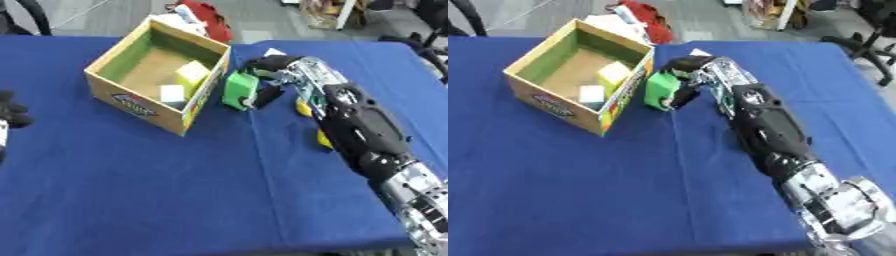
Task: Pick up objects on the table and place them in the box.
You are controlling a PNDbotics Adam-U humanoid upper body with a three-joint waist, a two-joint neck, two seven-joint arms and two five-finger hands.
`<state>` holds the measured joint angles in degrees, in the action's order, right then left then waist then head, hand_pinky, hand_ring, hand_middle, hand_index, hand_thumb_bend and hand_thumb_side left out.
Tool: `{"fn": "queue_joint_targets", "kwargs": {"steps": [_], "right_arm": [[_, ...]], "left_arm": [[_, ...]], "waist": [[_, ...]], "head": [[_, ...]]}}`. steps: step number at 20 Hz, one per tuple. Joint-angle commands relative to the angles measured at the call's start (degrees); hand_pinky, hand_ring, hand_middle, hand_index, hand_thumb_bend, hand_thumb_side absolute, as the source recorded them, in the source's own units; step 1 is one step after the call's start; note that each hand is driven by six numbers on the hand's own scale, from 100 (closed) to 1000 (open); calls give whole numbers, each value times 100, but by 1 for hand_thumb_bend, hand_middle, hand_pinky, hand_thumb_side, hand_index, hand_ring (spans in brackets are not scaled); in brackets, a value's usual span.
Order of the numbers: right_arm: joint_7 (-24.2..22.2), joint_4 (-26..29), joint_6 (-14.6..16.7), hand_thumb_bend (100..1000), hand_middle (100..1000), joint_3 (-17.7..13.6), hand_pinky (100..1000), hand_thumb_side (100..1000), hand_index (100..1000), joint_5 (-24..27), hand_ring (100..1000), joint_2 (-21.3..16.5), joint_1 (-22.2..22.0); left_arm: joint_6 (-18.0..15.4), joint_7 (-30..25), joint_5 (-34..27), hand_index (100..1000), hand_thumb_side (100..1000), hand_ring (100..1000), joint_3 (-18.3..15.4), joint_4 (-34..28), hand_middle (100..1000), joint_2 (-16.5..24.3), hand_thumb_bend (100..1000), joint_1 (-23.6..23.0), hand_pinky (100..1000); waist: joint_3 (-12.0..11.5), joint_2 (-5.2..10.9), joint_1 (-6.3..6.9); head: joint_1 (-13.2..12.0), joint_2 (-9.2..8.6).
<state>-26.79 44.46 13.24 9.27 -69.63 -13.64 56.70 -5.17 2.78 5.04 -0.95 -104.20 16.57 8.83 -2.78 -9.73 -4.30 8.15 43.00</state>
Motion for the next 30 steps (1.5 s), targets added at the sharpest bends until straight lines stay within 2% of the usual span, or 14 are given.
{"fn": "queue_joint_targets", "kwargs": {"steps": [1, 4, 8, 11, 14, 19, 25, 30], "right_arm": [[110, -103, -46, 205, 982, -71, 861, 682, 1000, -70, 937, -28, 96], [214, -154, -9, 181, 839, -94, 827, 622, 1000, -25, 894, -18, 83], [601, -89, 100, 100, 587, -95, 778, 438, 1000, 108, 802, -27, 66], [959, -7, 170, 100, 469, -63, 751, 332, 987, 164, 751, -37, 60], [1285, 73, 288, 100, 422, -18, 732, 269, 976, 190, 715, -44, 50], [1622, 264, 476, 100, 407, 55, 728, 235, 973, 272, 702, -86, 46], [1536, 741, 561, 100, 402, 115, 727, 203, 974, 747, 695, -250, 262], [1389, 872, 486, 100, 403, 80, 727, 192, 975, 1040, 689, -205, 638]], "left_arm": [[-5, 19, -9, 782, 692, 587, -42, -72, 586, 31, 100, 57, 683], [-4, 23, -10, 782, 693, 587, -44, -72, 586, 30, 100, 55, 682], [-4, 24, -10, 782, 693, 587, -44, -72, 586, 29, 100, 52, 683], [-2, 28, -10, 782, 693, 587, -46, -71, 586, 30, 100, 49, 682], [-1, 30, -12, 782, 693, 587, -47, -71, 586, 29, 100, 51, 682], [0, 34, -14, 782, 693, 588, -48, -72, 586, 27, 100, 47, 682], [-4, 30, -14, 782, 691, 588, -40, -81, 586, 33, 100, 61, 682], [-8, -6, -25, 782, 690, 588, 4, -97, 586, 38, 100, 126, 682]], "waist": [[-1, 121, 125], [5, 119, 124], [17, 119, 124], [21, 116, 127], [25, 114, 129], [28, 120, 125], [-24, 127, 102], [-239, 105, 61]], "head": [[-7, -38], [-7, -35], [-6, -36], [-8, -35], [-6, -32], [-2, -23], [12, -32], [80, -84]]}}
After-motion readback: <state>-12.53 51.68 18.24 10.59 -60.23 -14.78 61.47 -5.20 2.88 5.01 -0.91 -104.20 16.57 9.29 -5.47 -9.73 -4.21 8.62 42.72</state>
